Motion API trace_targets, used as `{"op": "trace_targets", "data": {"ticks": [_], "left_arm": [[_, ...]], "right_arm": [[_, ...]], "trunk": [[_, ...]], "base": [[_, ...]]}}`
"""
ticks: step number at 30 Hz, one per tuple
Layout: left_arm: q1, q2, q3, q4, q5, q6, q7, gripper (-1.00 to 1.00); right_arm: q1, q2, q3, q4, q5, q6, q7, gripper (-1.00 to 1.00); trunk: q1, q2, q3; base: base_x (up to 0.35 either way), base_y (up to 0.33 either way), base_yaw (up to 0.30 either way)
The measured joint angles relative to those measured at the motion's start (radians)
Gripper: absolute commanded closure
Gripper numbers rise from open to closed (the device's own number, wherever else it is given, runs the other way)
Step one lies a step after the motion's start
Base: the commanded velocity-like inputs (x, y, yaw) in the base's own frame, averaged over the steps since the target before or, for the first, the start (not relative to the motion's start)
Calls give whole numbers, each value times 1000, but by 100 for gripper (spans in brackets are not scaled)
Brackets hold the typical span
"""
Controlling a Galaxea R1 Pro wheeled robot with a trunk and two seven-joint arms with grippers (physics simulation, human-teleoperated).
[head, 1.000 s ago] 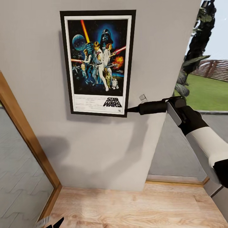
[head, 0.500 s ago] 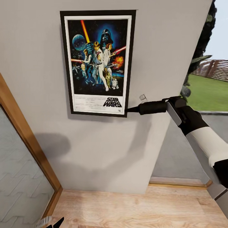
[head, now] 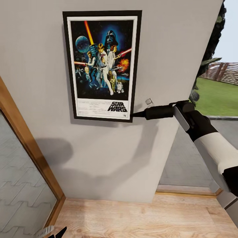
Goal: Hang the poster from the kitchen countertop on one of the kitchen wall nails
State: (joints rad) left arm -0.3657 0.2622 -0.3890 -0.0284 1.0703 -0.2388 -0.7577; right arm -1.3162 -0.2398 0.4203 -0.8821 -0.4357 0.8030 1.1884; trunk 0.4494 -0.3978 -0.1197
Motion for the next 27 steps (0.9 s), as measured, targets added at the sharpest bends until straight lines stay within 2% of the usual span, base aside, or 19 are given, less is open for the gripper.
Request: {"op": "trace_targets", "data": {"ticks": [16, 27], "left_arm": [[0, 0, -1, 0, 0, 0, 0, -100], [0, 0, 0, 0, 0, 0, 0, -100]], "right_arm": [[0, 0, 0, 0, 0, 0, 0, 100], [0, 0, 0, -1, 0, 0, 0, 100]], "trunk": [[0, 0, 0], [0, 0, 0]], "base": [[0, 2, 0], [35, 132, 0]]}}
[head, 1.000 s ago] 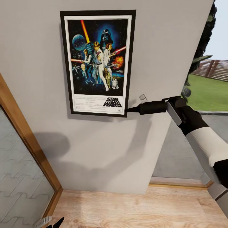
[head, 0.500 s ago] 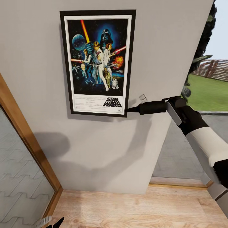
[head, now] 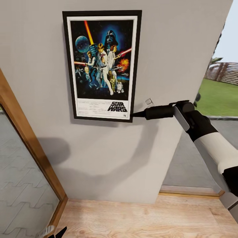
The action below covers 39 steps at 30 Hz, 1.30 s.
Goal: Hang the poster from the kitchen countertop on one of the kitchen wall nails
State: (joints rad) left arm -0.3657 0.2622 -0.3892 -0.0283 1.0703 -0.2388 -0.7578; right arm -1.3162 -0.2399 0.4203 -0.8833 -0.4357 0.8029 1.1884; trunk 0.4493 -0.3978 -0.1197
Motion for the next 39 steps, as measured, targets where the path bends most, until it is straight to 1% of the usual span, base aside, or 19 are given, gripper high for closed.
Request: {"op": "trace_targets", "data": {"ticks": [9, 18, 39], "left_arm": [[0, 0, 0, 0, 0, 0, 0, -100], [0, 0, 0, 0, 0, 0, 0, -100], [5, -4, -1, -2, -1, -3, 0, -100]], "right_arm": [[0, 0, 0, -1, 0, 0, 0, 100], [0, 0, 0, 0, 0, 0, 0, 100], [0, 0, 0, 1, 0, -4, 0, 100]], "trunk": [[0, 0, 0], [0, 0, 0], [0, 0, 0]], "base": [[4, 19, 0], [28, 128, 0], [1, 4, 0]]}}
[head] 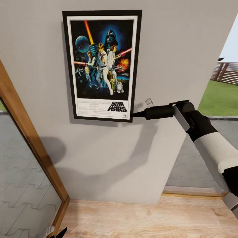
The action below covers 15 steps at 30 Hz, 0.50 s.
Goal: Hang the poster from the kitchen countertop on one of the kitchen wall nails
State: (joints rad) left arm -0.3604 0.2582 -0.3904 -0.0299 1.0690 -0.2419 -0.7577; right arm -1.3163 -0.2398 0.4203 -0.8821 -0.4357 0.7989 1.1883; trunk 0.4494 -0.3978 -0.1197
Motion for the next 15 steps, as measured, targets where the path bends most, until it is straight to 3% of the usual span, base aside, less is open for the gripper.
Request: {"op": "trace_targets", "data": {"ticks": [15], "left_arm": [[12, -4, 0, -1, 0, -1, 0, -100]], "right_arm": [[1, 0, 0, 0, 0, -1, 0, 100]], "trunk": [[0, 0, 0]], "base": [[0, 0, 0]]}}
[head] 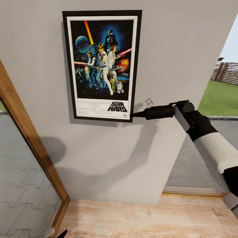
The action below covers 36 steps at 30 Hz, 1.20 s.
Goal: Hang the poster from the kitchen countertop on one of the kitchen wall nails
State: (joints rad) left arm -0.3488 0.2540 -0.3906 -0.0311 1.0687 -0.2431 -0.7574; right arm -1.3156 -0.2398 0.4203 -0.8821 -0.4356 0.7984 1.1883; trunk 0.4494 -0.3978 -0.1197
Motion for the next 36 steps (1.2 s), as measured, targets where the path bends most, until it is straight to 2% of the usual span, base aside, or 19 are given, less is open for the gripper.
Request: {"op": "trace_targets", "data": {"ticks": [5, 6, 7, 8, 9, 10, 11, 12, 28, 33, 34, 36], "left_arm": [[3, -1, 0, 0, 0, 0, 0, -100], [1, -2, -6, 0, -1, -1, 0, -100], [8, 1, -4, 6, -1, 1, 0, -100], [3, -1, -1, 0, 0, 0, 0, -100], [3, 0, -1, 0, 0, 0, 0, -100], [3, 0, -1, 0, 0, 0, 0, -100], [3, 0, 0, -1, 0, 0, 0, -100], [3, 0, 0, 0, 0, 0, 0, -100], [3, 0, 0, 0, 0, 0, 0, -100], [3, 0, 0, 0, 0, 0, 0, -100], [3, 0, 0, 0, 0, 0, 0, -100], [3, 1, 0, 0, 0, 0, 0, -100]], "right_arm": [[0, 0, 0, 0, 0, 0, 0, 100], [-67, 65, -6, 85, 65, -140, -82, 100], [-65, 30, -11, 18, 104, -140, 45, 100], [-51, 63, -99, 10, 224, -119, 103, 100], [-23, 104, -176, 9, 298, -136, 77, 100], [-45, 52, -56, 16, 153, -145, 44, -100], [-3, 2, -3, 1, 8, -6, 2, -100], [0, 0, -1, 0, -2, 2, 0, -100], [0, 0, -2, 16, -1, 1, 0, -100], [0, 0, 0, 1, -2, -9, 1, -100], [22, 0, 0, -7, -1, -37, 2, -100], [33, -1, -1, -8, -1, -44, 3, -100]], "trunk": [[0, 0, 0], [6, 2, 1], [27, 1, 0], [27, 1, 0], [19, 1, 0], [20, 1, 0], [13, 1, 0], [-1, -1, 0], [0, 0, 0], [1, 0, 0], [0, 0, 0], [0, 0, 0]], "base": [[144, 0, 0], [179, 0, 0], [115, 0, 0], [73, 0, 0], [59, 0, 0], [38, 0, 0], [19, 0, 0], [15, 0, 0], [2, 0, 0], [-149, 0, 0], [-129, 0, 0], [-73, 0, 0]]}}
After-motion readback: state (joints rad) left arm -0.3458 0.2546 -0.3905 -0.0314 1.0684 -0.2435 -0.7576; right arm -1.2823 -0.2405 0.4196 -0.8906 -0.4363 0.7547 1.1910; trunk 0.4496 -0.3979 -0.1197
